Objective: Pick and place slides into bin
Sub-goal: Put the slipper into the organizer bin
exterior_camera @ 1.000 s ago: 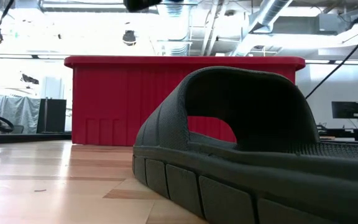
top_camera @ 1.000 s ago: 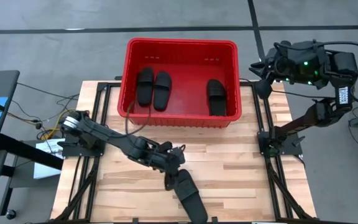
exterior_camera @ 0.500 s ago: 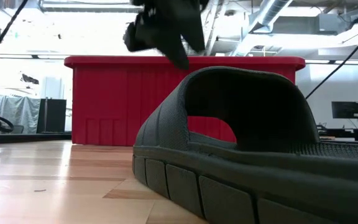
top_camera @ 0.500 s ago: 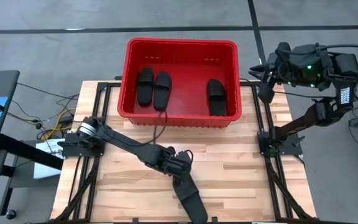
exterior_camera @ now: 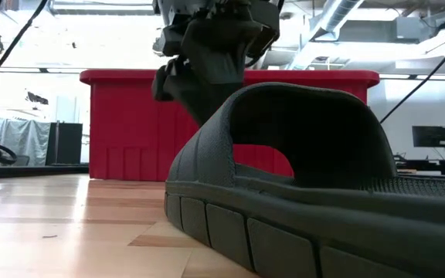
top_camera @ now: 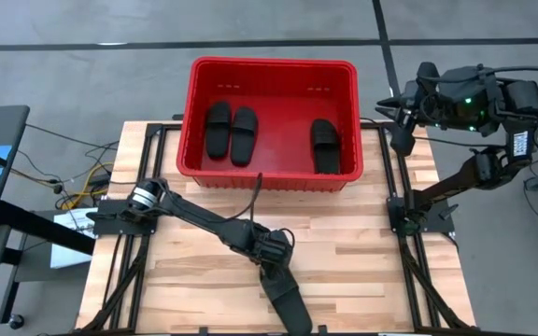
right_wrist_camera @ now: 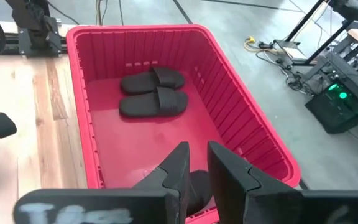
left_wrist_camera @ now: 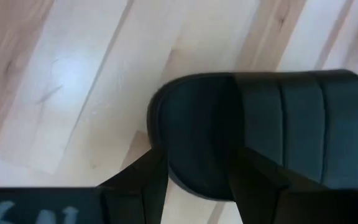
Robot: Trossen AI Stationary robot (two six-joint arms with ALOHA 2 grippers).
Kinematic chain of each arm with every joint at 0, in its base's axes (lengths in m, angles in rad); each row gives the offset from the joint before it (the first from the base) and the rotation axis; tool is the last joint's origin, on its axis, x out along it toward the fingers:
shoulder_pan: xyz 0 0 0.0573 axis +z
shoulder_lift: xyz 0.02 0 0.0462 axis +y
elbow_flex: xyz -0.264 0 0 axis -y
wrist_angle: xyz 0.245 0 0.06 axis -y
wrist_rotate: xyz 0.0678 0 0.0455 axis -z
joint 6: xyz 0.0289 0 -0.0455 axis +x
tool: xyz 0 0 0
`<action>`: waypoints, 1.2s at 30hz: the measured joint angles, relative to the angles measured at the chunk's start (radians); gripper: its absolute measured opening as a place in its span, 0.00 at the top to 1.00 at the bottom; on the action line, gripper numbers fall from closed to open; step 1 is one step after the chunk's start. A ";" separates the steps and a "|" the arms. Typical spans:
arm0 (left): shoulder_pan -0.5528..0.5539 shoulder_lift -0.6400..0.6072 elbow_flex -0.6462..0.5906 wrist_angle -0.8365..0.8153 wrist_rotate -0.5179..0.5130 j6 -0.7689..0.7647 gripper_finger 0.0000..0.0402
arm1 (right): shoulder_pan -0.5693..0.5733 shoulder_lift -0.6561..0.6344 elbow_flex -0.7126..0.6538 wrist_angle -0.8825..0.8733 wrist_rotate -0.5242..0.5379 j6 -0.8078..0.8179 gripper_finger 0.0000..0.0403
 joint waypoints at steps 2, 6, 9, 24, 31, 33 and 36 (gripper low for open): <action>0.003 0.000 0.000 -0.006 -0.011 0.001 0.64 | 0.000 -0.002 0.000 0.000 0.000 -0.009 0.87; 0.013 -0.001 0.000 -0.030 0.013 0.006 0.64 | 0.000 -0.008 0.000 0.000 0.000 -0.010 0.87; 0.025 -0.001 -0.008 -0.055 0.018 0.005 0.64 | 0.000 -0.012 0.000 0.000 0.000 -0.010 0.87; 0.044 -0.001 -0.008 -0.054 0.068 -0.020 0.64 | 0.000 -0.023 0.000 0.000 0.000 -0.009 0.87; 0.021 -0.001 -0.008 -0.035 0.078 -0.033 0.64 | 0.000 -0.023 0.000 0.000 0.000 -0.009 0.87; 0.018 -0.001 -0.008 -0.035 0.078 -0.040 0.64 | 0.000 -0.022 0.000 0.000 0.000 -0.009 0.87; 0.014 0.003 -0.008 -0.037 0.078 -0.048 0.64 | 0.000 -0.022 0.000 0.000 0.000 -0.009 0.87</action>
